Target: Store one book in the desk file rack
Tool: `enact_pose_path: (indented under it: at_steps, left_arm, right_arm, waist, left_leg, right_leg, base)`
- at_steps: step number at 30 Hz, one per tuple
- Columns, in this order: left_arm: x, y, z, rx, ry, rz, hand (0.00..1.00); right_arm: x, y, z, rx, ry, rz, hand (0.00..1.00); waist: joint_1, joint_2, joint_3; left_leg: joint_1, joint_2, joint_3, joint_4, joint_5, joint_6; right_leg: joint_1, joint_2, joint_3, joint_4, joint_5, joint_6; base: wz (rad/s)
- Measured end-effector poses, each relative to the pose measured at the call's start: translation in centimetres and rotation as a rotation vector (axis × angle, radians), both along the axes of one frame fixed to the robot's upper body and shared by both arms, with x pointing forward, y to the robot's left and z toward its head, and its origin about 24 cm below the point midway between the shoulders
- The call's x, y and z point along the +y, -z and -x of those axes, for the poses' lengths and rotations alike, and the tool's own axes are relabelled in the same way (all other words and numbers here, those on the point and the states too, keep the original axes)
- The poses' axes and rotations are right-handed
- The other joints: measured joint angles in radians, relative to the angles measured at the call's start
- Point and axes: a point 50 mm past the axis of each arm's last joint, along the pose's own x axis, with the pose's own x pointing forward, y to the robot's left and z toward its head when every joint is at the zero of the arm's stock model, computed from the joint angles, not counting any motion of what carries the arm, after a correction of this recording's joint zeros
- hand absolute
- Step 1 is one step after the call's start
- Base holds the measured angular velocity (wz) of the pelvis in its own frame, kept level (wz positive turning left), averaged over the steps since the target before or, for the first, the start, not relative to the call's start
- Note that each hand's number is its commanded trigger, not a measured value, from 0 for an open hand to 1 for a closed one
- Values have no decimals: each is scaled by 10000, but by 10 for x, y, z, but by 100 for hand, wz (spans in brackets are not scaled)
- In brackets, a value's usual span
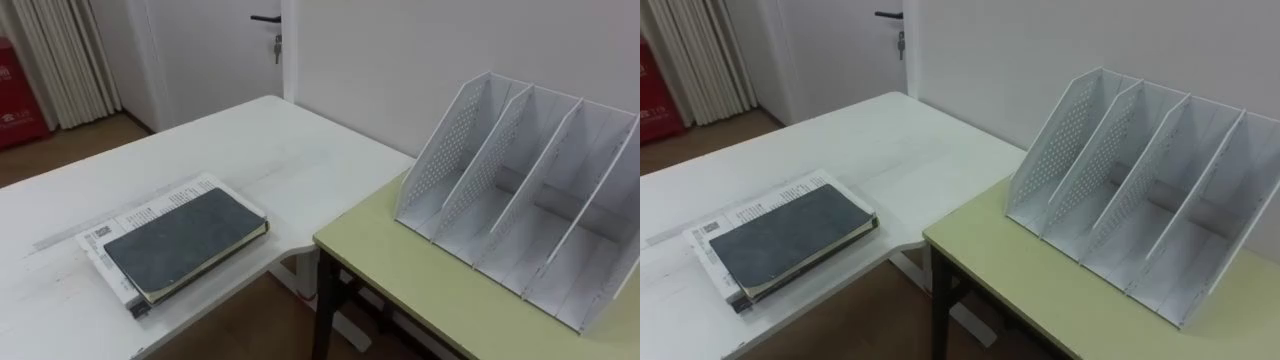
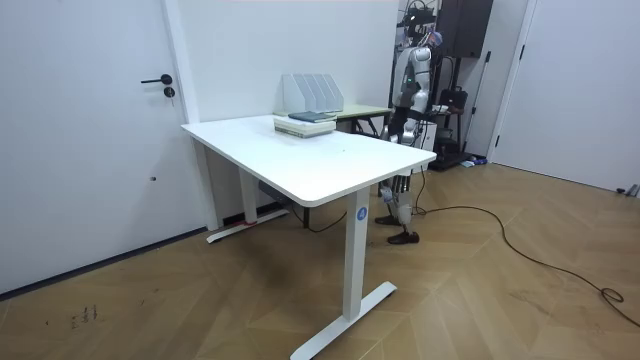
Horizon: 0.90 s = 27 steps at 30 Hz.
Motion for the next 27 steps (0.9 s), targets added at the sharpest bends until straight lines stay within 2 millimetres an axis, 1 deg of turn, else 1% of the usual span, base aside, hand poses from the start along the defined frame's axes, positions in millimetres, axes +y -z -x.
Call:
enact_pose_path:
  at_steps: [10, 18, 21, 24, 25, 26, 27]
  left_arm:
    - [0, 0, 2, 80, -33, -22, 0]
    - [1, 0, -1, -201, 42, -271, 0]
    - [2, -1, -6, -461, 123, -527, 0]
    - [3, -2, -15, -889, 374, -795, 0]
    - [3, -3, -21, -1179, 430, -885, 0]
    - [3, -4, -30, -1518, 489, -969, 0]
    - [3, -5, -34, -1708, 514, -1041, 0]
  right_arm:
    - [0, 0, -1, -83, -14, 63, 0]
    - [0, 0, -11, -558, -151, 161, 0]
    - [0, 0, -10, -528, -176, 141, 0]
    - [0, 0, -11, -604, -208, 129, 0]
    - [0, 0, -12, -657, -220, 113, 0]
    - [1, 0, -14, -758, -259, 103, 0]
    - [1, 0, -15, -804, -286, 114, 0]
  waist:
    - [4, 48, 4]
    - [-3, 43, 5]
    - [-26, 71, -6]
    - [-31, 131, -3]
    - [-32, 156, -11]
    - [-32, 182, 8]
    - [-33, 180, 8]
  left_leg:
    - [-18, -1, 0, -2, 0, 0]
    - [-33, -4, -23, 1, 0, 0]
    - [-82, -2, -39, 1, 0, 0]
    - [-138, 1, -53, 2, 0, 0]
    - [-200, -1, -56, 12, 0, 0]
    - [-251, -1, -61, 10, 0, 0]
    - [-261, -1, -66, 8, 0, 1]
  right_leg:
    - [-3, -3, -12, 0, 0, 1]
    - [-15, -7, -24, 16, -2, 3]
    - [-35, -2, -47, -11, -5, 9]
    - [-84, -1, -46, -11, -3, 8]
    - [-150, -7, -52, 11, -3, 8]
    - [-214, -5, -52, 28, -2, 6]
    - [-215, -4, -55, 26, 0, 7]
  base:
    - [0]
    - [0]
    - [4]
    - [0]
    - [0]
    - [0]
    - [0]
